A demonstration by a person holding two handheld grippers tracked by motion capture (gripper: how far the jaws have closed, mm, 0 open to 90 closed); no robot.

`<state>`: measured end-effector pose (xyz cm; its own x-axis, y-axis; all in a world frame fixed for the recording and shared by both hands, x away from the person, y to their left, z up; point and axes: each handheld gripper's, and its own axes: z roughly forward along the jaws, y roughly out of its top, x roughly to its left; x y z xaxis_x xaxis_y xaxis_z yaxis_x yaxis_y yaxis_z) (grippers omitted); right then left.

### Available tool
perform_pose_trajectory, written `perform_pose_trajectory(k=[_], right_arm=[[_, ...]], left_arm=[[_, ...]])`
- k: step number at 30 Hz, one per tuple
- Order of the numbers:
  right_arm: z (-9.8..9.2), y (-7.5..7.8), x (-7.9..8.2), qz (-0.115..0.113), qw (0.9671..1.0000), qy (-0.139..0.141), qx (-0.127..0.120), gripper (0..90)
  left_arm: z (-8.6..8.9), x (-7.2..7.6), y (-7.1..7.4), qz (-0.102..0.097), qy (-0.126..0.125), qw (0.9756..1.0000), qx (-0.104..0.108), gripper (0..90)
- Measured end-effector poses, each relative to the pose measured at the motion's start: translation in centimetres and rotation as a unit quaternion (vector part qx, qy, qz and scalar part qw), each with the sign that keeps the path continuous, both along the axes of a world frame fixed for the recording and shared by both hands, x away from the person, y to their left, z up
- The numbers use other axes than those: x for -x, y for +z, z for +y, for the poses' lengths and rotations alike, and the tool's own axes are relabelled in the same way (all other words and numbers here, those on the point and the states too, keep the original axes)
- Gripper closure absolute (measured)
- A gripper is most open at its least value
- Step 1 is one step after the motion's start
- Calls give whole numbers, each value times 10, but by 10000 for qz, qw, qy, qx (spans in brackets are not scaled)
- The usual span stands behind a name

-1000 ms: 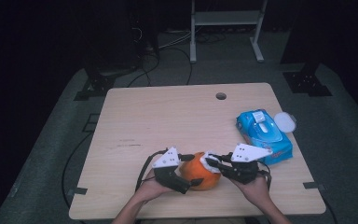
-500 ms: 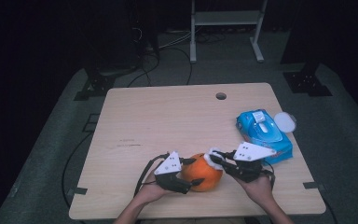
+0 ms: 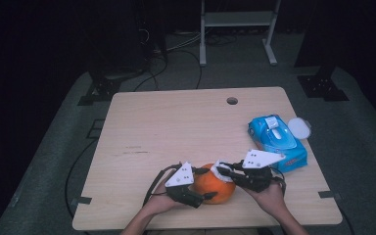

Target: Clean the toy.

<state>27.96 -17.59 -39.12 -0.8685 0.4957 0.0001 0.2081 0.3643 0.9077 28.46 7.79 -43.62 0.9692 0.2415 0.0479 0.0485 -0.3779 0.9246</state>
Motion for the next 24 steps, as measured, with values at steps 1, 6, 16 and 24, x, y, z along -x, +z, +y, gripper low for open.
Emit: perform_pose_trajectory(k=[1, 6, 16, 24], right_arm=[[-5, -1, -3, 52, 10000, -76, -27, 809], [-5, -2, -5, 188, 9998, -77, -72, 810], [-9, -4, -8, 200, 9996, -154, -117, 809], [-6, -1, -3, 121, 9995, -130, -276, 810]], left_arm=[[0, -1, 0, 25, 9, 10000, 12, 222], [-8, -1, -4, 33, -85, 9999, -53, 198], [2, -4, -2, 89, 54, 9999, 44, 313], [7, -13, -5, 470, 401, 9976, 311, 304]])
